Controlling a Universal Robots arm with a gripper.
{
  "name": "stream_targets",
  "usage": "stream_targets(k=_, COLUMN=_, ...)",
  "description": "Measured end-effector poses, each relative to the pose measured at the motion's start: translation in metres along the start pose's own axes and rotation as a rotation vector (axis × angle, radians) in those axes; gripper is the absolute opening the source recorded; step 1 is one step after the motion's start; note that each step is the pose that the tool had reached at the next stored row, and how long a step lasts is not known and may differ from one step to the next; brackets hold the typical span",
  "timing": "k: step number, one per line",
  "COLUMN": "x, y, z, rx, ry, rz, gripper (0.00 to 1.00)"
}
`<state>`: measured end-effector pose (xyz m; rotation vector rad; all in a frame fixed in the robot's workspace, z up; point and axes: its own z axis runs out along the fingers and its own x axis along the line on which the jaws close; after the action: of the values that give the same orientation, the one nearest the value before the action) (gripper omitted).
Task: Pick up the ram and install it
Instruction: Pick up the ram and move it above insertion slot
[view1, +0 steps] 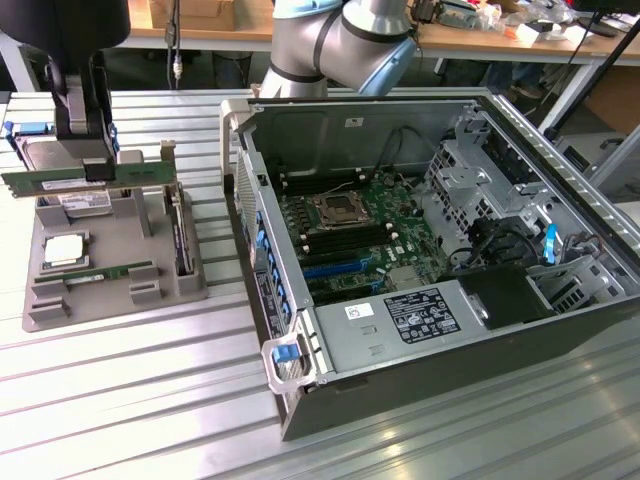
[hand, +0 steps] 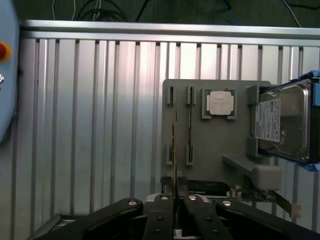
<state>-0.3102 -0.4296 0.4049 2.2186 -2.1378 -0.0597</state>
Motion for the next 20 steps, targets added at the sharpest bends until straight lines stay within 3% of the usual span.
stream_targets(k=2, x=0.0, y=-0.0088, z=-0.0006, rx=-0.0053, ry=-0.0002, rz=0.0, gripper=0.13)
stream_targets(k=10, x=0.001, y=-0.0257, z=-0.0018, rx=-0.0152, ry=-0.0006, rz=0.0, gripper=0.13)
stream_targets(k=20, x=0.002, y=-0.0559, z=-0.0039, rx=-0.0326, ry=-0.0012, rz=-0.001, gripper=0.13)
